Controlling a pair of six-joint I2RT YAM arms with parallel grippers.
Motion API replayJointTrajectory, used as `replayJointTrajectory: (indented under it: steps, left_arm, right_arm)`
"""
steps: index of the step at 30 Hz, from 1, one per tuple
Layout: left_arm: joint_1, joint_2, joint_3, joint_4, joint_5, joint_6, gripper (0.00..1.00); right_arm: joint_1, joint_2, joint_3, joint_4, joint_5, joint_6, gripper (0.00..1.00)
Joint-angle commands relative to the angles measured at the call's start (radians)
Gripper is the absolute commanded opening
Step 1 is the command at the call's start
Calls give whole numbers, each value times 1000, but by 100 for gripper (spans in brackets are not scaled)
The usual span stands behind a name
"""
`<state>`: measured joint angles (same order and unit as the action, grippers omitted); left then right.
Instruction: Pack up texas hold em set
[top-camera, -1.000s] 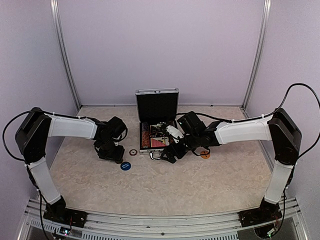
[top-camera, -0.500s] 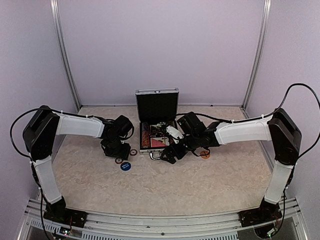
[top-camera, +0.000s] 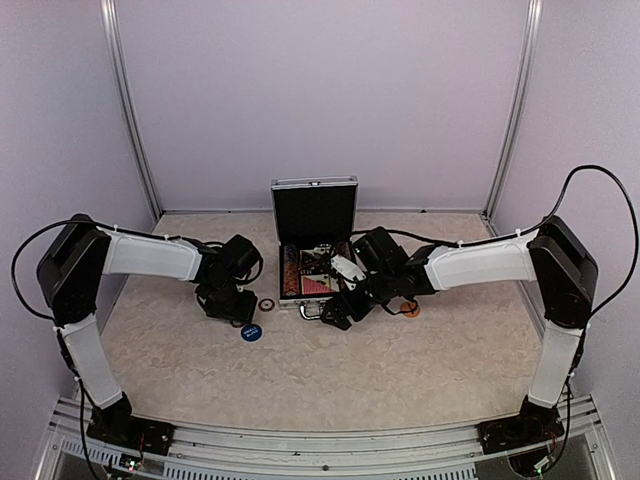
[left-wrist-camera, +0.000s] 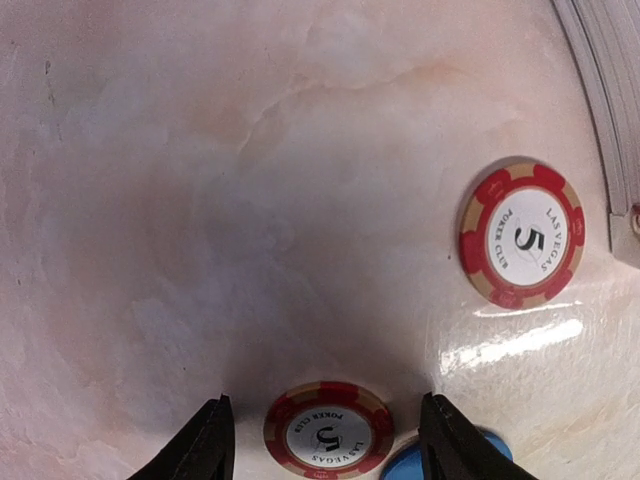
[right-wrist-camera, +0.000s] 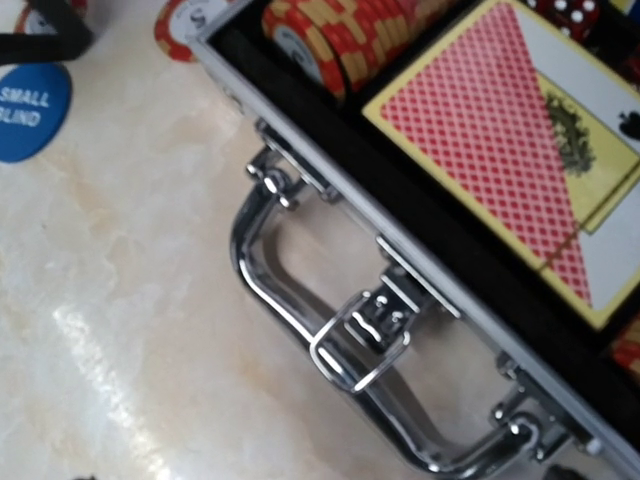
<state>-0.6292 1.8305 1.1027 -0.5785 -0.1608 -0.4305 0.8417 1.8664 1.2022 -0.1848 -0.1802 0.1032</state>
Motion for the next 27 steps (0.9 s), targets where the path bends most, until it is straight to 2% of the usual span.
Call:
replayJointTrajectory:
  steps: [1,8,20,27]
  left_arm:
    - [-9,-8,-34,-90,4,7,62]
    - [-11,12,-15,-78,31,22,62]
    - [-17,9,-49,-67,51,10,48]
    - [-17,0,-61,-66,49,6,47]
  right_arm:
    - [10,32,31,-1,-8,4,97]
    - [10,38,38,-7,-5,2,96]
    - [10,45,53,-18,-2,-2,97]
    - [10,41,56,-19,-3,-3,97]
